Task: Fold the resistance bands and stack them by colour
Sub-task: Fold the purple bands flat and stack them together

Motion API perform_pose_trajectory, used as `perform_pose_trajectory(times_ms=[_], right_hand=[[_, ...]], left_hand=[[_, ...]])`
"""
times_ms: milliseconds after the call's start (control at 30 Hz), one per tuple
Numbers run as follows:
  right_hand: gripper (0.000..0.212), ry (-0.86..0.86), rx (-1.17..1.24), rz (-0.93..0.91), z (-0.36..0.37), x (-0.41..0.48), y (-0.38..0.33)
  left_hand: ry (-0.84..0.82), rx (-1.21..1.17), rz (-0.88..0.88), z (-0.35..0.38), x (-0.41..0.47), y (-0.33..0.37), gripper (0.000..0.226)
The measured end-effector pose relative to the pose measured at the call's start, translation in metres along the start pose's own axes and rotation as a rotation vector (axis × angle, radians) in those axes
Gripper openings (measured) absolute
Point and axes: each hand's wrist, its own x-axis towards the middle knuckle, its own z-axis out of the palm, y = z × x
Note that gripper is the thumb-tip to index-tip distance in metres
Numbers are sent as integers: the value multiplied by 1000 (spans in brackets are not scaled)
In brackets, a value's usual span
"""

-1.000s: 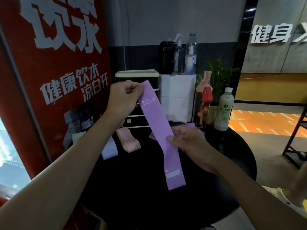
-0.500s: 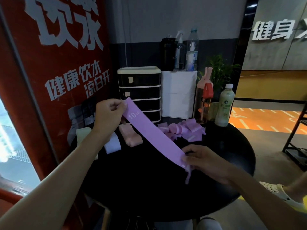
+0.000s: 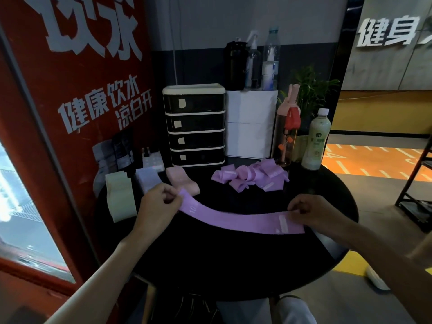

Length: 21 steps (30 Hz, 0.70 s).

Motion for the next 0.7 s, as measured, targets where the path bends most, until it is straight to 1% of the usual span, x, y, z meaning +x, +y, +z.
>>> perform_pose_trajectory(times_ms=[67,167,267,367,433,500,600,700], right_hand=[[11,5,-101,-18,-3,2,4],[13,17,-174,7,-7,5,13],[22,-28,-234,45,-6,7,19],[22,-93,-432,1,-4,7,17],[18,-105,-531,-3,-5,7,14],[12,-143,-581,21,-6,8,11],[12,-143,-584,24,-7,10,10],[10,-60,-439,10,-4,20,7]], left_hand=[[-26,52,14,3,-4,-6,15],[-53,135,61,6,-8,-17,16],[-152,238,107,8,-12,-26,20],[-229,405,171,10,-11,-31,17],[-166,523,264,14,-11,-30,6],[-107,585,388,22,-10,-24,12],[-144,555,516,40,-14,-5,9],[-223,460,559,69,-15,10,12]])
